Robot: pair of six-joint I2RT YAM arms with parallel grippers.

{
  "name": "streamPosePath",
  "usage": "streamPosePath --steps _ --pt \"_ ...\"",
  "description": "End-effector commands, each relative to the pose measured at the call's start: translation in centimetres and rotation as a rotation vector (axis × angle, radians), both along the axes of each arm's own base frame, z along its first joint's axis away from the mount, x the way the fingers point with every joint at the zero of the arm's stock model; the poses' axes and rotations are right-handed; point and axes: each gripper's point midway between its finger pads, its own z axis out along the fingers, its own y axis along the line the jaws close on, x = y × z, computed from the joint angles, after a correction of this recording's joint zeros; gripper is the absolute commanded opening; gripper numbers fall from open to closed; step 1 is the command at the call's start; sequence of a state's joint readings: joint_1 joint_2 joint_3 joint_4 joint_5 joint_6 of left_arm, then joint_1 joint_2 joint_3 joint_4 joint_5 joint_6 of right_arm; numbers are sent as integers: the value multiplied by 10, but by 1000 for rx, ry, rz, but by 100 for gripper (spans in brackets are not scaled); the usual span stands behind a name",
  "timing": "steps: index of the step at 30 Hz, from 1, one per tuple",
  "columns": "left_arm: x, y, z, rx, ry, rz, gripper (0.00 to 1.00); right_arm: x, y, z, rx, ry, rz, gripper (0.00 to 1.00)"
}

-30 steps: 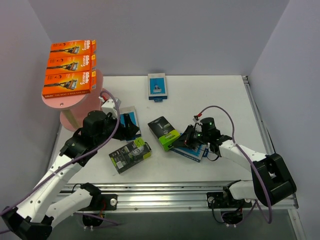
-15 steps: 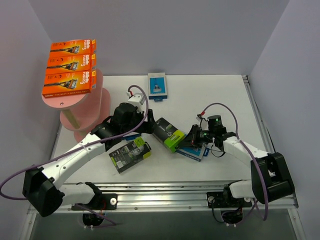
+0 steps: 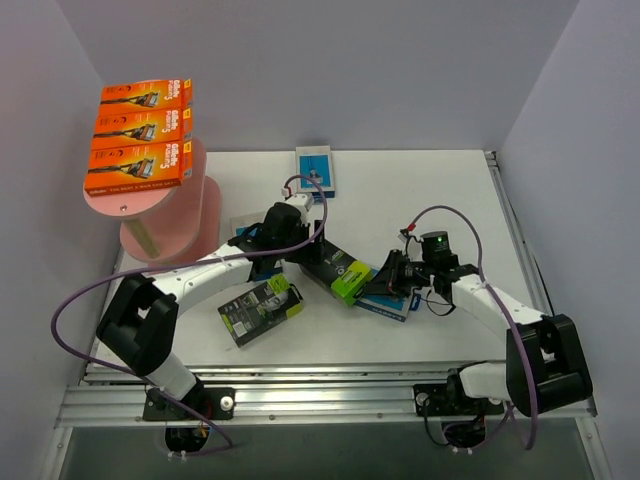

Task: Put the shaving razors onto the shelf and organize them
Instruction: Grab a shaving razor with the right arm

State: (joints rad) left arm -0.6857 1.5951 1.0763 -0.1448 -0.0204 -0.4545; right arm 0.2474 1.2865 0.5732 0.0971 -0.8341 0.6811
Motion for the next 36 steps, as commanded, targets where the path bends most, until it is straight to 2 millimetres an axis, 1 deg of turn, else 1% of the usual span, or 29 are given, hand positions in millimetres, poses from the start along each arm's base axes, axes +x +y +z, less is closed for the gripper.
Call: streamPosePath --steps 1,3,4,6,7,8,10,11,13,14,15,17,20,25,33,36 --pt "21 -15 26 -113 -68 -4 83 7 -4 21 5 -53 -20 10" --pt "21 -17 21 -114 -57 -11 82 8 -5 23 8 -52 -31 14" --pt "21 -18 15 -108 -46 -14 80 8 -5 25 10 -53 -35 15" --pt "19 -19 7 -109 -23 -18 79 10 -5 28 13 -60 -49 23" --pt "22 -23 7 -126 -37 -16 78 10 -5 30 18 -57 -56 27" --pt "20 -22 3 -123 -28 -18 77 11 -6 30 16 -58 -65 37" --pt "20 -22 -3 -122 -19 -15 76 10 -7 35 18 -57 -85 45" --pt "19 -22 -5 -120 -14 -17 74 11 -9 34 11 -58 -103 54" --pt "19 -22 -10 -114 -3 -18 72 9 -10 36 13 -64 -123 61" --pt "19 -23 -12 -115 -1 -17 71 8 -13 34 7 -59 -148 67" --pt "19 -23 -14 -113 2 -17 70 8 -14 34 5 -58 -161 69" --pt "19 -23 -18 -112 13 -18 69 7 -16 33 9 -47 -189 71" --pt "18 -24 -23 -111 27 -13 67 7 -15 28 29 -44 -219 72" --pt "15 -23 -27 -120 40 -12 65 5 -16 13 18 -19 -244 72" --pt "16 -22 -22 -121 29 -8 65 17 -8 14 14 -51 -292 78" --pt "16 -22 -21 -125 28 -6 65 19 1 13 25 -53 -322 79"
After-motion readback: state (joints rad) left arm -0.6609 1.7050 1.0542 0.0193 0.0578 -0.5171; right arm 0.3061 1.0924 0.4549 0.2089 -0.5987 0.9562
